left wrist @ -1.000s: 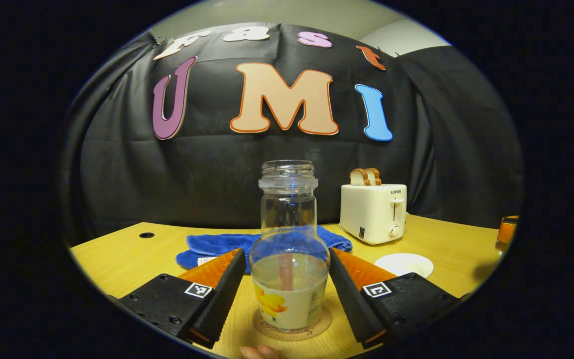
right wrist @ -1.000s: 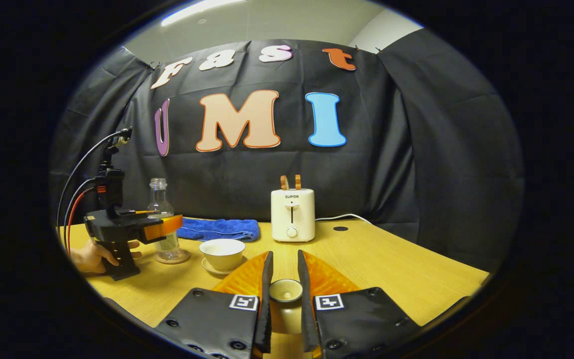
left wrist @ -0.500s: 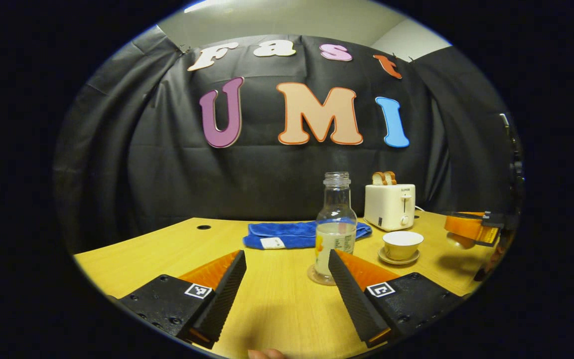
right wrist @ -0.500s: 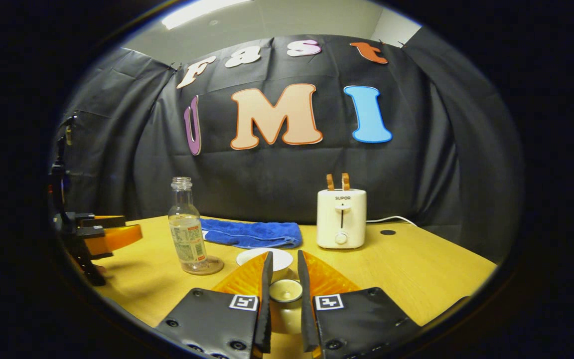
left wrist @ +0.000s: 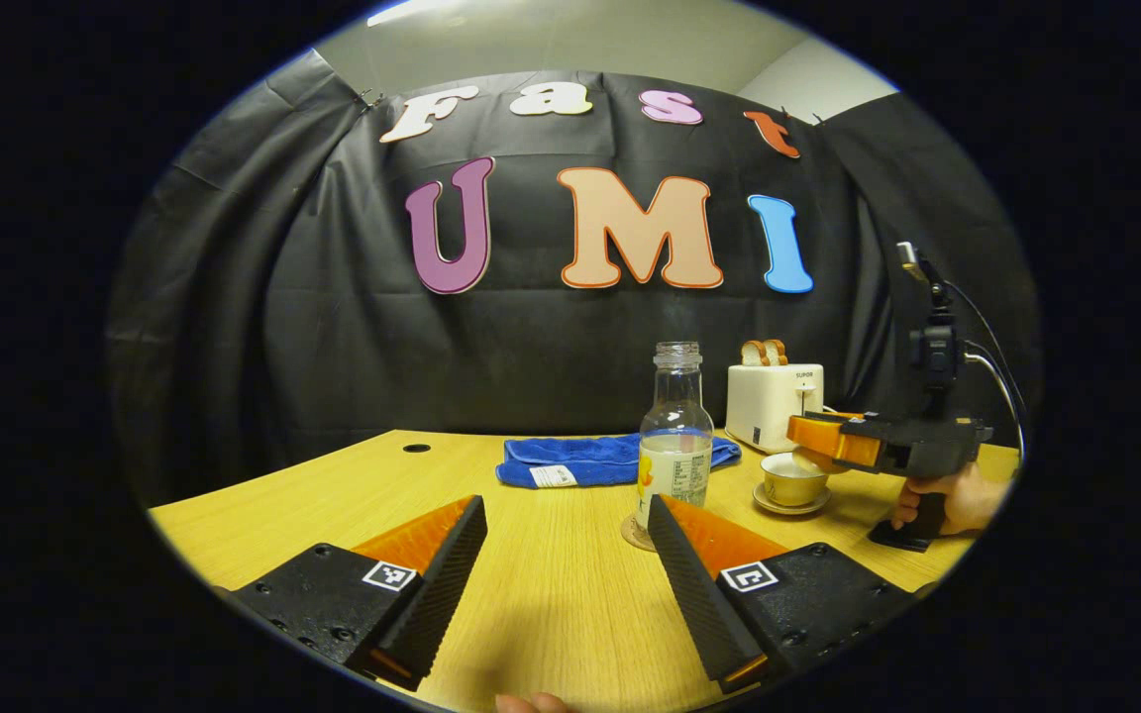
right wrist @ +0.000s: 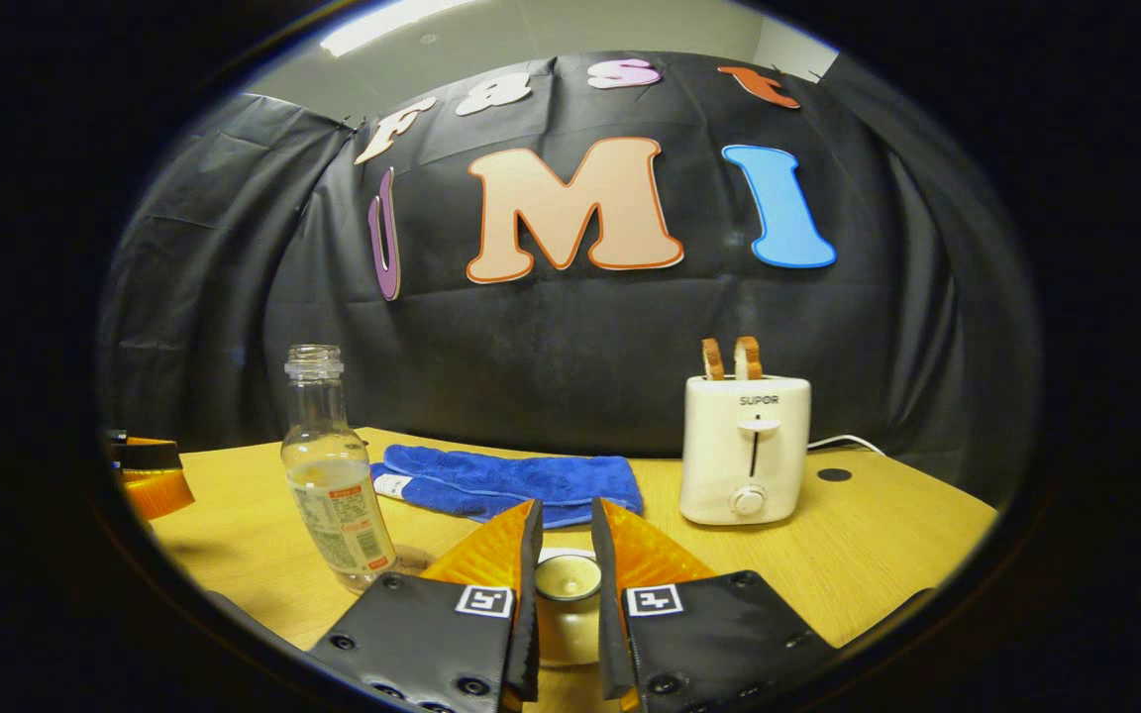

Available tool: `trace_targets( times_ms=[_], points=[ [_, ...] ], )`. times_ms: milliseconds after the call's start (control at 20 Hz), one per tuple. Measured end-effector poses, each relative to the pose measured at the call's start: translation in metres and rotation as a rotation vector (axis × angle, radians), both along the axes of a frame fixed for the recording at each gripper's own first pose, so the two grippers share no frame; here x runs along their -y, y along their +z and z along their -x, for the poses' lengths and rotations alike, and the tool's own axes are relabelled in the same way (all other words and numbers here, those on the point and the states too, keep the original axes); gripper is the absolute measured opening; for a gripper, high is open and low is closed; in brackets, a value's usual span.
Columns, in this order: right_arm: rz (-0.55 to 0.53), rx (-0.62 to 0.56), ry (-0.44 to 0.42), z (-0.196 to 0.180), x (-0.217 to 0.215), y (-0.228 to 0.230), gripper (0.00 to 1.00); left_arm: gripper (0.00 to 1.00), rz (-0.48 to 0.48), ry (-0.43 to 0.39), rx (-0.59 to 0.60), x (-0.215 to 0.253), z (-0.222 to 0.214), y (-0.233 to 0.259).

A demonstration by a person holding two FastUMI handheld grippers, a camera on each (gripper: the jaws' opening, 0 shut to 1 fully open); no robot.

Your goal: Open the teacup lid with one hand, grasp the water bottle and pour water into the teacup with the other hand; after pouring, place the water bottle on the coaster and then close the teacup lid.

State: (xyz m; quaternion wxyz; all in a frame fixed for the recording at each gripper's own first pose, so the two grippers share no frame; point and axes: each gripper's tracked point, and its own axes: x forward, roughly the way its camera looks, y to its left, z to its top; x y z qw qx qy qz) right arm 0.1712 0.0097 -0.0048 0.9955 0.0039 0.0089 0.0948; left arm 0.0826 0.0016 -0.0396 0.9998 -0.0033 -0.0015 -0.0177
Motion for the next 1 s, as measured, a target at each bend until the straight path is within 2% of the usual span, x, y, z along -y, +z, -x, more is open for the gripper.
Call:
trace_targets(
  times_ms=[300, 600, 900, 1000],
  points=[
    [0.010, -0.032, -0.015, -0.014, -0.005, -0.005, 0.27, 0.95, 0.000, -0.001, -0.001, 0.000, 0.000, 0.000],
    [0.032, -0.123, -0.004, -0.022, -0.009, -0.020, 0.27, 0.95, -0.001, -0.001, -0.001, -0.001, 0.000, 0.001],
    [0.032, -0.138, 0.006, -0.022, -0.010, -0.023, 0.28, 0.95, 0.000, -0.001, -0.001, 0.000, 0.000, 0.001],
    [0.033, -0.139, 0.021, -0.022, -0.012, -0.023, 0.31, 0.95, 0.000, -0.001, -0.001, -0.001, 0.000, 0.000]
  ],
)
